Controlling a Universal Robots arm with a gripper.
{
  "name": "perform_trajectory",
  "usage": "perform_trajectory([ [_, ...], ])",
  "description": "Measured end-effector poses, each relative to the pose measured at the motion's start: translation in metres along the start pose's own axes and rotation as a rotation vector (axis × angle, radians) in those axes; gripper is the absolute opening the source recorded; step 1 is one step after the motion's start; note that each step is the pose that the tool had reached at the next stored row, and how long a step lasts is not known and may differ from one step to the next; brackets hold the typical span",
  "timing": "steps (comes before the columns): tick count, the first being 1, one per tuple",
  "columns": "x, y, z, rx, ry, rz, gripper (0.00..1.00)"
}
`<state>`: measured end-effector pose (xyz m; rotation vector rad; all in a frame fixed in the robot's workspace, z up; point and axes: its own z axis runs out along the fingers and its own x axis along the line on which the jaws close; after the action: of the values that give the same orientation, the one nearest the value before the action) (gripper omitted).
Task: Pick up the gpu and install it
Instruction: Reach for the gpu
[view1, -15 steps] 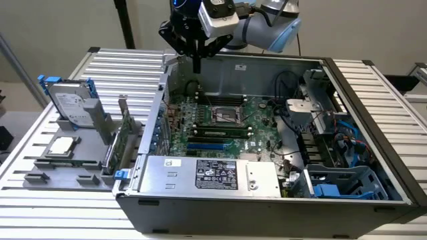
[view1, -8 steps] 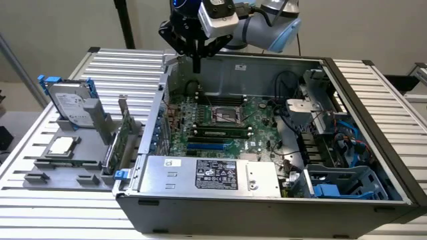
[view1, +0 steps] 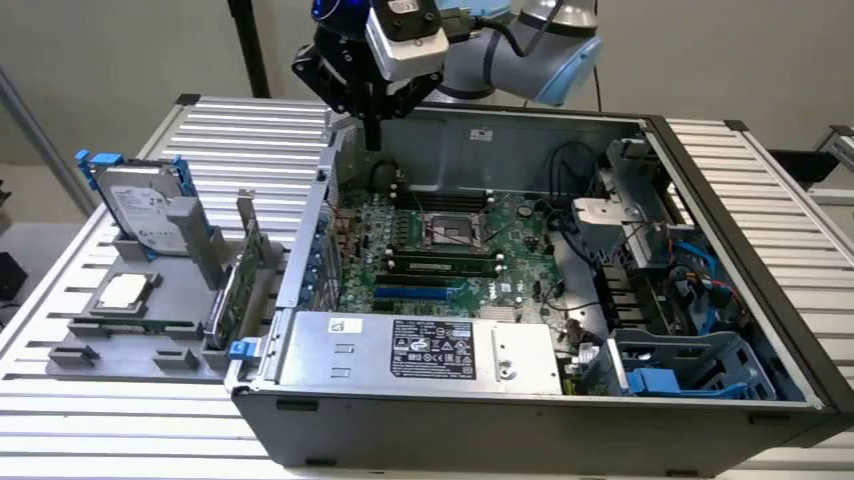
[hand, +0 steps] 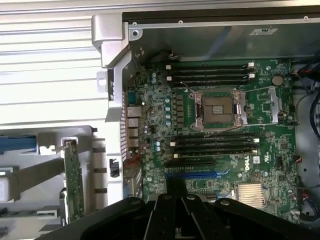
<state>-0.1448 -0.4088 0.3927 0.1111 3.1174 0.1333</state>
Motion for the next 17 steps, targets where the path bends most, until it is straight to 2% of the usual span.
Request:
perform_trajectory([
  [10, 0.044, -0.0150, -0.0019, 0.0030, -0.0003, 0.000, 0.00],
  [17, 0.073, -0.0235, -0.0015, 0.0076, -0.0005, 0.000, 0.00],
])
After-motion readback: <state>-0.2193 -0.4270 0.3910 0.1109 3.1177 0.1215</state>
